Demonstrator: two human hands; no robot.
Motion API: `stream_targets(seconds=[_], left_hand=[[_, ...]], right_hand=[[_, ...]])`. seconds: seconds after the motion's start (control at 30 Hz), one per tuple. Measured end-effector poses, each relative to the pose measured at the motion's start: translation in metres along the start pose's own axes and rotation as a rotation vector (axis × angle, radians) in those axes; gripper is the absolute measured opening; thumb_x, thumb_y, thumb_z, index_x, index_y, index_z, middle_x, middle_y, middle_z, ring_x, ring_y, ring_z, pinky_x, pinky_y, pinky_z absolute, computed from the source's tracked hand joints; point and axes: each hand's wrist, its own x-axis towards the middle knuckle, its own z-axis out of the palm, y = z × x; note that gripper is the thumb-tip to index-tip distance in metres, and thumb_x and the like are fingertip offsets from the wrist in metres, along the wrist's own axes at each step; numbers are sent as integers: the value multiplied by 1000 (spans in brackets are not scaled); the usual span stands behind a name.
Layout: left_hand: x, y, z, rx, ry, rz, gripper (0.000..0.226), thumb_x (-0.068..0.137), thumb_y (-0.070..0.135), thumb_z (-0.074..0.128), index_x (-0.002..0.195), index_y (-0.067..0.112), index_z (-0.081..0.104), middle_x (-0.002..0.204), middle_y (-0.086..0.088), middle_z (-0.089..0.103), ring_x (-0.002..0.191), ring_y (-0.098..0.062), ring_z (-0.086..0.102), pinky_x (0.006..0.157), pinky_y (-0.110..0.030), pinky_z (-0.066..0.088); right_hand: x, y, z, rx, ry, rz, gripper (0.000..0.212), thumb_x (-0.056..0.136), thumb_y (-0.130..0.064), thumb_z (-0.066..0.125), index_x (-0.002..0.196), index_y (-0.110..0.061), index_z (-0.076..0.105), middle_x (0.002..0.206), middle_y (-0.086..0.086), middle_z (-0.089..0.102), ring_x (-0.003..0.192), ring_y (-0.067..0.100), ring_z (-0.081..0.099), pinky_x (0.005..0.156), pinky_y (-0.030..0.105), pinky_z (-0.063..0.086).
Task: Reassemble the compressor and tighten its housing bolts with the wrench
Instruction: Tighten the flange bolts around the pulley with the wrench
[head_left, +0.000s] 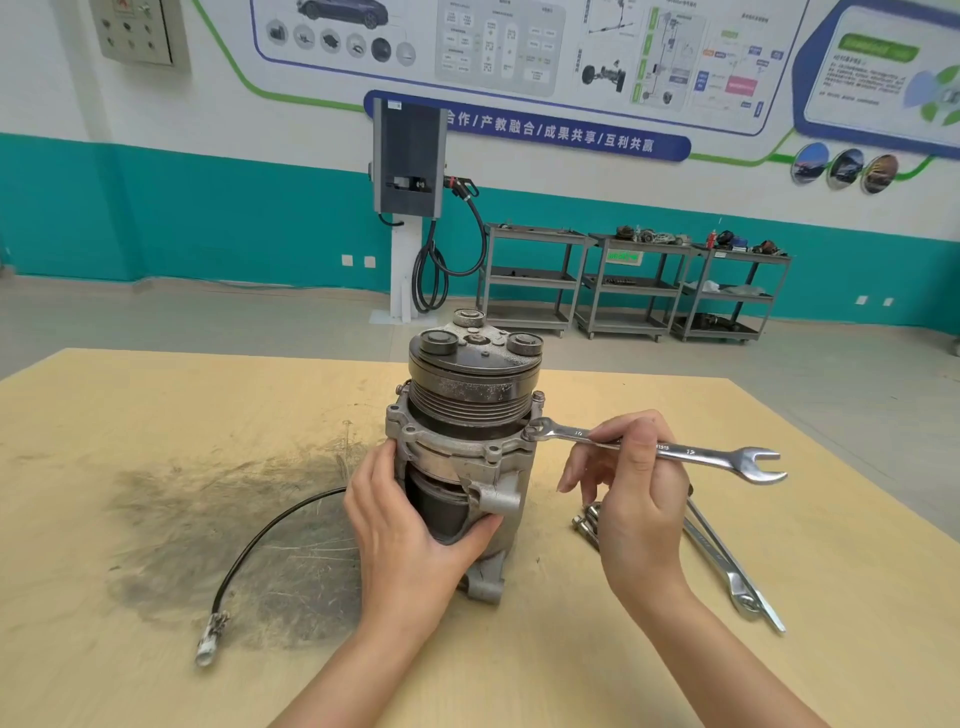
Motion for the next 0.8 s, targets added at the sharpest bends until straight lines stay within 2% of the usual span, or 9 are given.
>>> stream_targets(seconds=[0.1, 0.2, 0.27, 0.37, 0.47, 0.6, 0.8], left_hand=[[0, 0, 0, -1, -6, 0, 118, 57, 41, 91, 148, 1, 28, 147, -16, 31, 137, -31, 24, 115, -54, 28], [0, -1, 0, -6, -6, 7, 118, 57, 44, 88, 148, 0, 27, 147, -16, 31, 136, -29, 24, 115, -51, 27], [0, -1, 0, -10, -5, 10, 118, 57, 46, 87, 148, 0, 27, 147, -16, 30, 136, -27, 24, 115, -47, 25], [0, 0, 1, -10, -2, 10, 118, 57, 46, 87, 148, 0, 28, 147, -16, 31, 136, -27, 24, 115, -47, 24], [0, 0, 0, -11, -1, 10, 118, 56, 48, 85, 147, -1, 29, 147, -17, 32, 135, -29, 25, 114, -49, 26], [0, -2, 1, 4, 1, 14, 119, 56, 45, 88, 148, -1, 28, 147, -17, 31, 136, -28, 24, 114, -49, 25], [0, -3, 2, 4, 0, 20, 118, 56, 44, 88, 148, 0, 28, 146, -16, 31, 135, -27, 25, 114, -49, 26]], right_hand=[[2, 3, -3, 63, 8, 79, 34, 99, -47, 34, 79, -30, 56, 54, 8, 55, 48, 23, 54, 44, 24, 38], [7, 10, -7, 177, 7, 241, 40, 100, -47, 35, 83, -15, 53, 52, 6, 54, 46, 22, 54, 43, 22, 38], [11, 13, -9, 250, 11, 346, 43, 98, -50, 38, 84, -12, 52, 52, 6, 54, 46, 21, 53, 41, 22, 37], [15, 17, -11, 308, -3, 459, 41, 92, -49, 38, 87, -11, 51, 52, 5, 53, 46, 21, 52, 42, 23, 35], [20, 21, -13, 341, -40, 559, 39, 102, -43, 32, 89, -12, 51, 53, 5, 53, 46, 19, 51, 48, 27, 33], [27, 26, -14, 378, -110, 702, 40, 104, -41, 30, 90, -12, 54, 55, 5, 53, 48, 16, 51, 44, 22, 38], [34, 27, -8, 397, -161, 727, 39, 103, -42, 34, 86, -13, 55, 55, 3, 55, 50, 15, 52, 45, 21, 41]])
